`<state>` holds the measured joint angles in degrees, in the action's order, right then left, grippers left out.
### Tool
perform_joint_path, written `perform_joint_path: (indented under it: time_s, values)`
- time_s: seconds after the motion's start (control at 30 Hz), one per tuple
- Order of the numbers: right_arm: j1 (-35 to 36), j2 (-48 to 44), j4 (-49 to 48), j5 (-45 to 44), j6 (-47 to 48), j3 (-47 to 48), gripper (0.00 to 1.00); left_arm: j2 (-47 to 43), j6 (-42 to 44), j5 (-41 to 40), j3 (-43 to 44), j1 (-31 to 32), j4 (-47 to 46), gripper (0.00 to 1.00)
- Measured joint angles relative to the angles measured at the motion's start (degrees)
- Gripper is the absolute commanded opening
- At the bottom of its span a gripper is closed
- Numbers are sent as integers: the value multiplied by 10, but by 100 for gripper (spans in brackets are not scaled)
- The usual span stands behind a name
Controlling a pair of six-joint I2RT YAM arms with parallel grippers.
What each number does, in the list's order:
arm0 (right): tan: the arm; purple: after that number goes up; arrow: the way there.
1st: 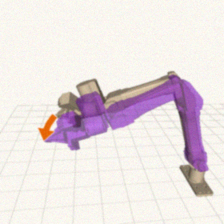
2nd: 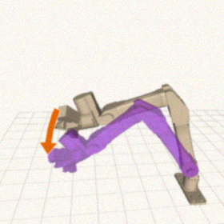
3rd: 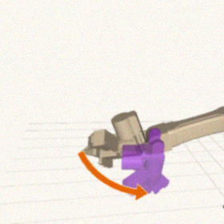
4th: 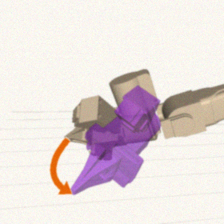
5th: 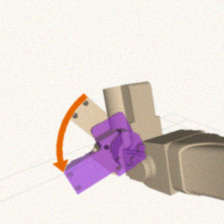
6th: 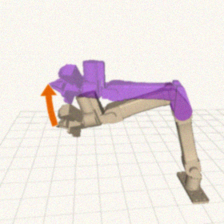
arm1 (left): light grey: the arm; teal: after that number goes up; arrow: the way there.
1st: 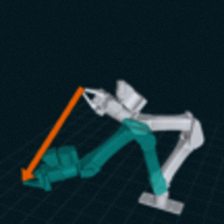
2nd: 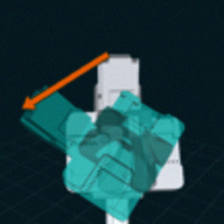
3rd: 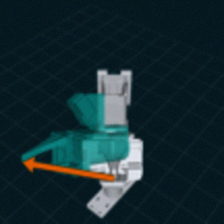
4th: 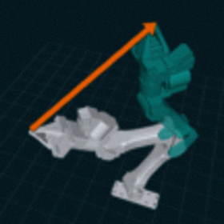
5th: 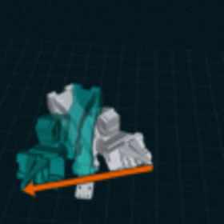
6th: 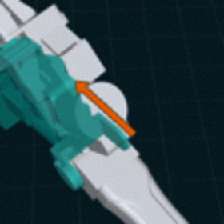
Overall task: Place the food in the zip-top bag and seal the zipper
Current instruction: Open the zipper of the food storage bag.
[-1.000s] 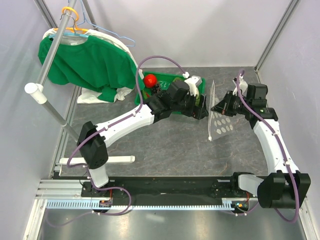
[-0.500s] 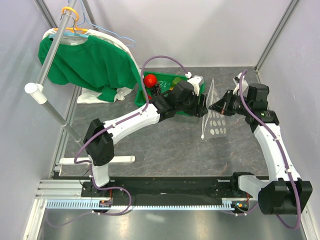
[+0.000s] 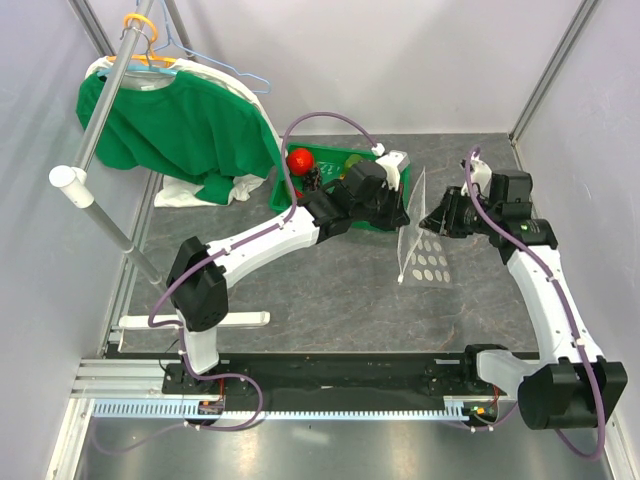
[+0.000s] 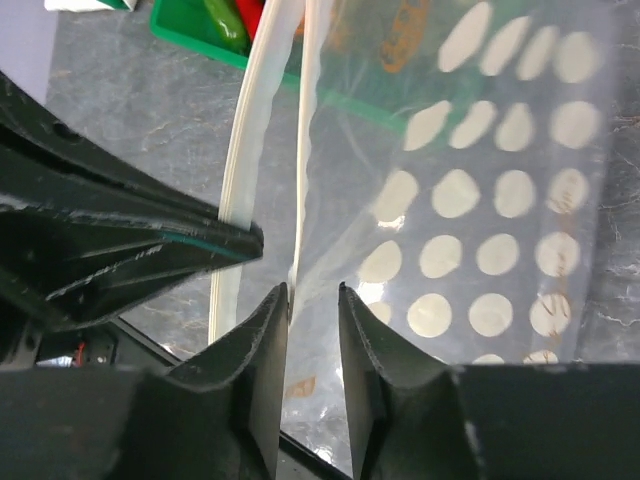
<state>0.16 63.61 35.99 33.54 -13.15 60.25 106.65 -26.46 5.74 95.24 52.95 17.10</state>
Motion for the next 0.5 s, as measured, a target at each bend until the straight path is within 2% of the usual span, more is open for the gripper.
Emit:
perform_joint_path:
  time_s: [0.23, 0.37, 0.5]
  values:
    - [45, 22, -23, -55, -1, -3, 35, 0, -34, 35, 0, 0, -14, 2]
    - [63, 45, -23, -89, -1, -3, 27, 0, -42, 36, 1, 0, -14, 2]
    - [67, 48, -19, -116, -1, -3, 25, 0, -55, 36, 1, 0, -14, 2]
